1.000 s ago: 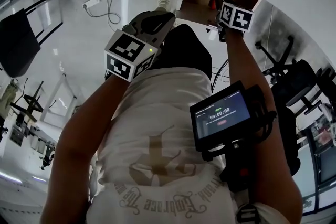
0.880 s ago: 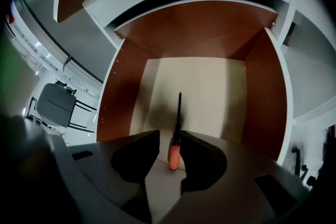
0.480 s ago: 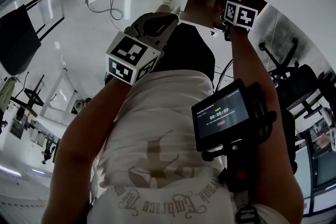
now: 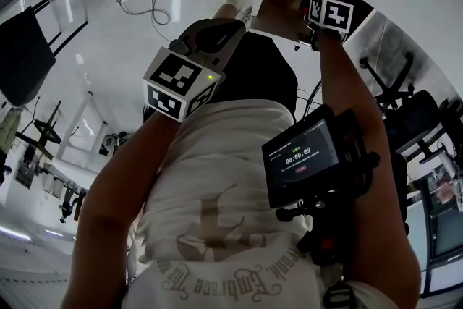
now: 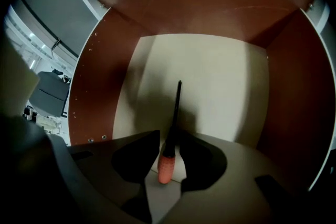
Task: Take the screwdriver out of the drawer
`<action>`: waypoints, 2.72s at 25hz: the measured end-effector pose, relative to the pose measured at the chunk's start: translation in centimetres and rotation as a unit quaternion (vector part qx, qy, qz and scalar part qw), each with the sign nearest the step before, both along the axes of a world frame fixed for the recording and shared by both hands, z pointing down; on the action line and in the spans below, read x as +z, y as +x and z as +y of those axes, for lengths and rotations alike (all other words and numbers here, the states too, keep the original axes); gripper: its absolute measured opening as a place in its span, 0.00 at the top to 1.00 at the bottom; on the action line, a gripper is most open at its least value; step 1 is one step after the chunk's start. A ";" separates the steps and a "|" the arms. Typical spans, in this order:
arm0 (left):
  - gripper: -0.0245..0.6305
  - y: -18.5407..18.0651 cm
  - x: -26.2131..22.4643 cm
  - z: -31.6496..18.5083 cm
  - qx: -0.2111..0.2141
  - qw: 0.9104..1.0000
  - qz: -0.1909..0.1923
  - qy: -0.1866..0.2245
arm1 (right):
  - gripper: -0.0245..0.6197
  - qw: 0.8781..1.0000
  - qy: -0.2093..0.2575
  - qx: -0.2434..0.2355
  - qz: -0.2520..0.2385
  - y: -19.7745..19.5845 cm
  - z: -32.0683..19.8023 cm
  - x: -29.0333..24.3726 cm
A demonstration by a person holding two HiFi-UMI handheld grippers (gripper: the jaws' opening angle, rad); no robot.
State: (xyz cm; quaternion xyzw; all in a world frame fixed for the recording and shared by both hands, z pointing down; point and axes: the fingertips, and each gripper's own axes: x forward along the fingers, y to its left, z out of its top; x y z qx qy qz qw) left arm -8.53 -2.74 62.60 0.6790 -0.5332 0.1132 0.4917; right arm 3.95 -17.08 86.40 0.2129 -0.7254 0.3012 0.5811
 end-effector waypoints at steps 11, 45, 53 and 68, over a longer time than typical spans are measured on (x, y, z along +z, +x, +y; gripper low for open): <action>0.93 -0.3 -0.5 -0.1 -0.010 1.000 0.006 -0.004 | 0.81 1.000 -0.011 0.019 0.021 0.5 -0.2 0.3; 0.93 -0.4 -2.7 1.1 -0.010 0.999 -0.022 0.020 | 0.85 0.995 0.020 -0.084 -0.051 -0.4 1.4 -3.8; 0.93 2.4 -5.4 3.1 0.010 0.999 -0.031 0.035 | 0.85 0.992 0.048 -0.079 -0.084 1.3 2.5 -8.3; 0.93 2.2 -5.7 4.1 0.026 0.998 -0.047 0.046 | 0.85 0.988 0.090 -0.033 -0.120 2.0 2.8 -12.3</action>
